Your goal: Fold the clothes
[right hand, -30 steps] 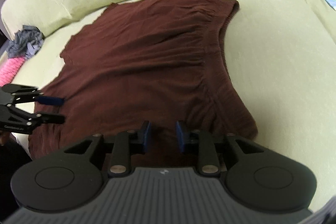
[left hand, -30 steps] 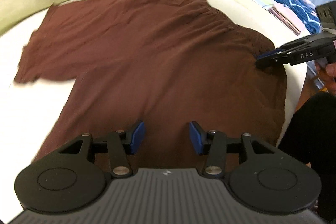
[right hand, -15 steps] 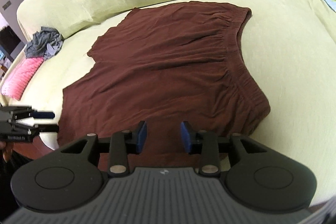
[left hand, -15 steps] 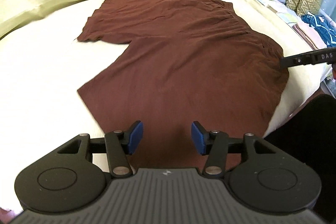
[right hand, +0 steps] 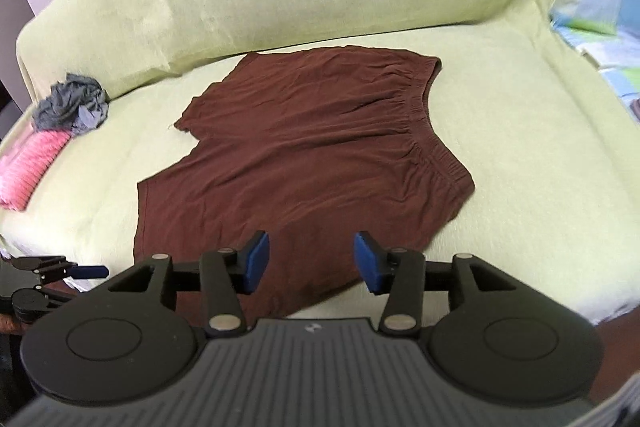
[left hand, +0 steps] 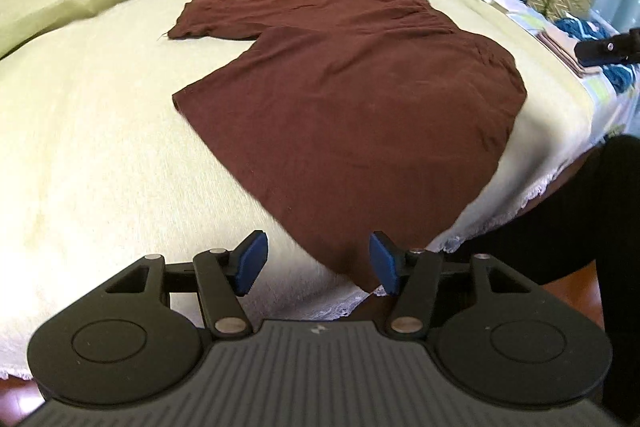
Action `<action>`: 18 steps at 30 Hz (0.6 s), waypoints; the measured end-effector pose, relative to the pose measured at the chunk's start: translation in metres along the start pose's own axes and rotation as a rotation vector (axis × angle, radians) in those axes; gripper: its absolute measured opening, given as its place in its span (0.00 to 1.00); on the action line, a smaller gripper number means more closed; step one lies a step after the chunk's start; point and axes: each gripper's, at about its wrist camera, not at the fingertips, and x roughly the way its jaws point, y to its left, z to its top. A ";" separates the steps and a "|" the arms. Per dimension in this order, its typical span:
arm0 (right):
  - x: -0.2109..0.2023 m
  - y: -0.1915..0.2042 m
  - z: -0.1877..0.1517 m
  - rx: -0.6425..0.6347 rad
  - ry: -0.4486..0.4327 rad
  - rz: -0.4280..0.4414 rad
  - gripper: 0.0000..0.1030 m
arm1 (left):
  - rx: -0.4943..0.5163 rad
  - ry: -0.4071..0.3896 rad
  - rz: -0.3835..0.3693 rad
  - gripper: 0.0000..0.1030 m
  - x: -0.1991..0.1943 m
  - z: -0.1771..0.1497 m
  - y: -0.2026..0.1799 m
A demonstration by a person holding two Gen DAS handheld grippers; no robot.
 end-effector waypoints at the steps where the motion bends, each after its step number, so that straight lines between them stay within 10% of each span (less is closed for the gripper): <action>1: -0.005 0.006 -0.002 -0.007 -0.003 -0.013 0.45 | 0.006 -0.007 -0.007 0.58 -0.002 0.000 -0.002; 18: -0.045 0.053 -0.029 0.036 -0.059 -0.087 0.69 | 0.045 -0.050 -0.082 0.70 -0.027 -0.001 -0.023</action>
